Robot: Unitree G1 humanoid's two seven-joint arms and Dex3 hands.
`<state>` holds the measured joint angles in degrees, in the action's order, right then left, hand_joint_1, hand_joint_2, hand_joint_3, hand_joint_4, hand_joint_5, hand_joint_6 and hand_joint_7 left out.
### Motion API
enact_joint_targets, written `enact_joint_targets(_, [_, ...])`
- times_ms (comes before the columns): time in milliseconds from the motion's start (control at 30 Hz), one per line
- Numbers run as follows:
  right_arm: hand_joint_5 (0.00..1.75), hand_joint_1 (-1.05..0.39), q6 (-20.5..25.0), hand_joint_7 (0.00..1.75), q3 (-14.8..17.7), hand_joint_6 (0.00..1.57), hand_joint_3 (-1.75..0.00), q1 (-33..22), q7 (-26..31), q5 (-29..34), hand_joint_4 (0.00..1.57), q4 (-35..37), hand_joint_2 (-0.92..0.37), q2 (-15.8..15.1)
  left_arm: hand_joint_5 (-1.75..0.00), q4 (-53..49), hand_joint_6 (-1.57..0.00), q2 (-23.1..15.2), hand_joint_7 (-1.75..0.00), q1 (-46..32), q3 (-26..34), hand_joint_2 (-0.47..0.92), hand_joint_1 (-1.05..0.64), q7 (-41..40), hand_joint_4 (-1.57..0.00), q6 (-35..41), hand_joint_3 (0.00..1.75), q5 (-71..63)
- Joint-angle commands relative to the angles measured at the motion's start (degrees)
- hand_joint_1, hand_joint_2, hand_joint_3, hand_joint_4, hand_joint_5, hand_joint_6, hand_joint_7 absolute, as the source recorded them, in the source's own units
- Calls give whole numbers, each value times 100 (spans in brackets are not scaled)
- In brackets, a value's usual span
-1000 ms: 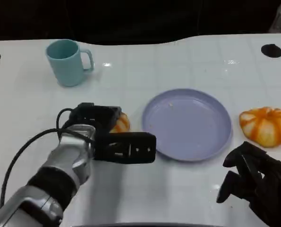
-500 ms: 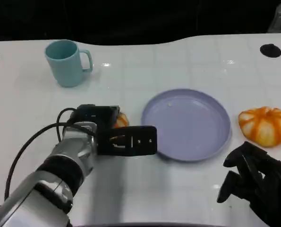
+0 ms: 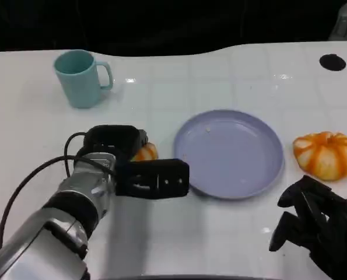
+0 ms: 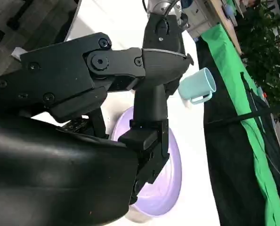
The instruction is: Grasp the bread from the table and place it into the plate.
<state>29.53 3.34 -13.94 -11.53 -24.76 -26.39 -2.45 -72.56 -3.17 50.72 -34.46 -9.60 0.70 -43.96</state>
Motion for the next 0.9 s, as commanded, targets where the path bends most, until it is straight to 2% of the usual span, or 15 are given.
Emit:
enact_joint_targets(33, [175,-47,-22,160,42,50,-36,-24,14,-43,64,-92,-92,-67,-161,-161,-102,-149,-1,-205,-186,92,-30,-375,-67,-208,24,-126])
enact_joint_targets(200, [175,-46,-11,160,55,49,-36,-7,10,-63,64,-79,-92,-63,-161,-149,-105,-172,-2,-193,-167,92,-30,-749,-65,-350,30,-57])
enact_joint_targets(233, [175,-47,-11,160,60,49,-35,4,7,-67,64,-66,-92,-65,-169,-111,-114,-185,-7,-195,-155,92,-29,-921,-73,-395,28,-53])
enact_joint_targets(300, [175,-47,-11,160,62,49,-35,21,17,-56,64,-51,-92,-68,-173,-42,-119,-198,-11,-192,-160,92,-29,-1269,-81,-400,27,-82])
enact_joint_targets(433, [175,-46,-5,160,60,50,-35,36,30,-50,64,-37,-92,-62,-175,91,-120,-214,-14,-186,-66,92,-27,-1566,-87,-400,25,7])
enact_joint_targets(500, [175,-46,-18,160,58,50,-35,54,36,-36,65,-11,-92,-60,-175,253,-119,-259,-17,-174,84,92,-25,-1533,-86,-466,18,157])
enact_joint_targets(533, [175,-46,-4,160,64,51,-35,65,51,-37,65,-2,-92,-56,-175,346,-109,-285,-40,-164,166,92,-24,-1459,-86,-483,18,231])
enact_joint_targets(567, [175,-46,8,160,68,51,-34,74,60,-36,65,5,-92,-58,-175,427,-86,-310,-80,-160,220,92,-21,-1405,-84,-489,21,276])
enact_joint_targets(633, [175,-46,20,159,71,51,-34,86,67,-39,65,13,-92,-60,-175,590,-72,-359,-103,-152,327,92,-19,-1351,-83,-505,21,370])
enact_joint_targets(667, [175,-45,20,159,71,51,-34,89,65,-41,65,16,-92,-60,-175,667,-74,-380,-88,-150,383,92,-18,-1347,-83,-514,25,407])
enact_joint_targets(733, [175,-45,20,159,71,51,-34,92,65,-43,65,19,-92,-60,-175,765,-79,-405,-73,-160,439,92,-18,-1330,-83,-516,27,444])
enact_joint_targets(767, [175,-45,21,159,71,51,-34,100,58,-47,65,29,-92,-63,-175,807,-79,-430,-72,-126,482,92,-18,-1306,-83,-548,27,485])
enact_joint_targets(800, [175,-45,11,159,66,51,-34,105,43,-39,65,43,-92,-74,-175,865,-71,-446,-112,-79,543,91,-18,-1272,-86,-589,31,547])
enact_joint_targets(867, [175,-45,2,160,63,51,-34,111,29,-35,64,62,-92,-81,-175,966,-68,-450,-107,-10,620,87,-17,-1255,-87,-650,35,596])
enact_joint_targets(900, [175,-45,1,160,64,51,-35,112,29,-37,64,67,-92,-79,-175,1007,-76,-443,-87,5,629,84,-16,-1265,-87,-664,37,594])
